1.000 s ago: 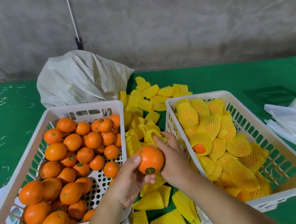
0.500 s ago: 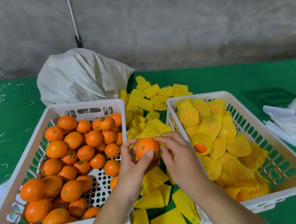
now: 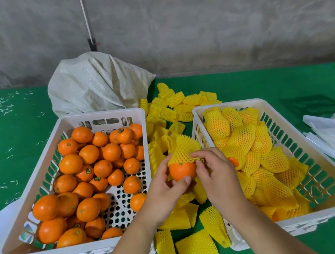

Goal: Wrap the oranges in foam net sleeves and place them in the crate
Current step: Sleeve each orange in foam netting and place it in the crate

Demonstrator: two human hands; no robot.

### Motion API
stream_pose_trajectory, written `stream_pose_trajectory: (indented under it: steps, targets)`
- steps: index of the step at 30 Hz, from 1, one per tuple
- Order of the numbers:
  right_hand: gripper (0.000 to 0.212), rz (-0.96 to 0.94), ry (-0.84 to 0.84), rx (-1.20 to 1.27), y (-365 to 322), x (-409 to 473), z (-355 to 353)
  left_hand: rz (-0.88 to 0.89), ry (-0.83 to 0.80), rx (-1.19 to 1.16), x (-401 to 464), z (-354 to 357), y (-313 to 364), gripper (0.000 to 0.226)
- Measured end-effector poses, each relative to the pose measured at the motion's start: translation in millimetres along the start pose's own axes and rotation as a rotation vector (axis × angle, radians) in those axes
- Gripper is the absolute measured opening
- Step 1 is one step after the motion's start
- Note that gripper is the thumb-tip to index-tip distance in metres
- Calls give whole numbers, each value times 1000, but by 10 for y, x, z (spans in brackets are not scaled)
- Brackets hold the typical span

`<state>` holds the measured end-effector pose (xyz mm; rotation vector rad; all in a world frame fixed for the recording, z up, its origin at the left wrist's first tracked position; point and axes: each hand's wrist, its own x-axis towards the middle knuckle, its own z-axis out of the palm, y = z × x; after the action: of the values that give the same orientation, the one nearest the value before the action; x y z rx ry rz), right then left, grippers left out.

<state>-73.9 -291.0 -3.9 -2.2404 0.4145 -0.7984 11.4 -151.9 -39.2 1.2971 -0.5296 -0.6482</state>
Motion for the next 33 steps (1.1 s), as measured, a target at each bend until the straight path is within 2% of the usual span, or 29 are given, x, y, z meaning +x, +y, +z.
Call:
stream_pose_trajectory:
  steps: [5, 8, 11, 13, 15, 17, 20, 22, 25, 27, 29, 33]
  targets:
    - [17, -189, -41, -23, -163, -145, -17, 52, 172, -135, 34, 11, 33, 46]
    - [26, -212, -27, -36, -237, -231, 52, 50, 181, -105, 33, 24, 30, 32]
    - [47, -144, -14, -68, -236, -243, 53, 1, 92, -108, 10, -4, 41, 46]
    - [48, -174, -13, -85, -212, -227, 27, -25, -36, -84, -7, -30, 54, 60]
    - [42, -193, 18, -67, -182, -177, -11, -7, -84, -35, -16, -25, 52, 62]
    - [35, -189, 57, -33, -179, -130, -39, 27, -22, -38, -14, 9, 64, 55]
    - [26, -272, 60, -8, -210, -147, -17, 51, 87, -108, -3, 42, 82, 58]
    - [27, -261, 59, 7, -190, -184, 27, 49, 131, -126, 3, 39, 75, 62]
    - [38, 0, 61, 122, -81, -220, 79, 13, 151, -71, 9, 36, 75, 75]
    - [36, 108, 15, 185, -12, -217, 78, -2, 125, -32, 15, 36, 72, 79]
    - [28, 80, 21, 175, 7, -209, 44, -1, 123, -28, 23, 38, 68, 80]
    - [22, -107, 51, 80, -44, -251, 19, 14, 195, -72, 32, 47, 55, 73]
